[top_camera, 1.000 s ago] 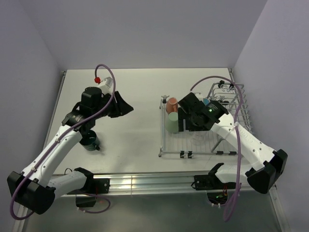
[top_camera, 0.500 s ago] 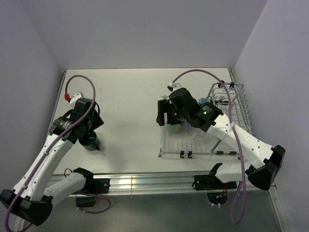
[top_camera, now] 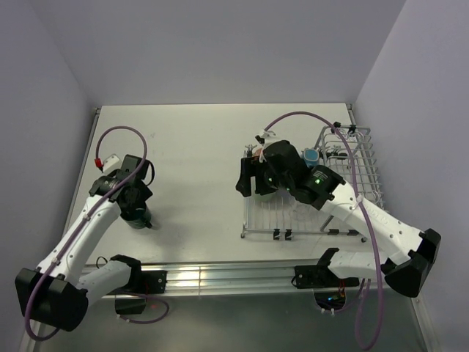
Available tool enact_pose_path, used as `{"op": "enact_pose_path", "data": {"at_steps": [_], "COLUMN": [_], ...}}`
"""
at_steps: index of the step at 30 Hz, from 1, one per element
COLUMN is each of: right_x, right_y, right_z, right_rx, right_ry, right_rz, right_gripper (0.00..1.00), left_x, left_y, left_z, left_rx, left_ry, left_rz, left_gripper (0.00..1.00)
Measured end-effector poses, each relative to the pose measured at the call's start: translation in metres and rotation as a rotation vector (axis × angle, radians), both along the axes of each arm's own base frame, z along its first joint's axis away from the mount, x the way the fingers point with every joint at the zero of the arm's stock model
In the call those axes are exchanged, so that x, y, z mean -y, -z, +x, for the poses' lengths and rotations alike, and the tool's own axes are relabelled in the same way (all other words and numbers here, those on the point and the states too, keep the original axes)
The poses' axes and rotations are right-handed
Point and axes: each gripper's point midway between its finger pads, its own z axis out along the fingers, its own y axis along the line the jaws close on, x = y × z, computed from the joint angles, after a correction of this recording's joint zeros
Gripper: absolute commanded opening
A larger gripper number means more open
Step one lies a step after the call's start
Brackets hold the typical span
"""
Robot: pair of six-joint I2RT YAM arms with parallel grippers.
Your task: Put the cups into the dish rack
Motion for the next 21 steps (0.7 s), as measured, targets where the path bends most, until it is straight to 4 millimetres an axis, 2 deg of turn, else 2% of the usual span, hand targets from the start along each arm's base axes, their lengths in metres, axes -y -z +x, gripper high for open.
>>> {"op": "enact_pose_path", "data": {"at_steps": [8, 16, 21], "right_x": [-0.001, -0.001, -0.002], "right_y": [-0.012, -0.007, -0.007], "right_z": [-0.001, -0.001, 0.0], "right_rx": [0.029, 0.027, 0.03], "right_ry": [-0.005, -0.005, -0.005], "right_rz": [0.035, 0.033, 0.035], "right_gripper": [0.81, 0.81, 0.81], "left_x": [-0.016, -0.018, -0.012], "left_y": [0.027, 0.057, 0.07], "left_z": [0.018, 0.023, 0.025], "left_rx": [-0.055, -0.117, -0.135], "left_ry": [-0.052, -0.06, -0.046], "left_rz": [0.01, -0.032, -0.073], "left_gripper": [0.47, 0.43, 0.3]}}
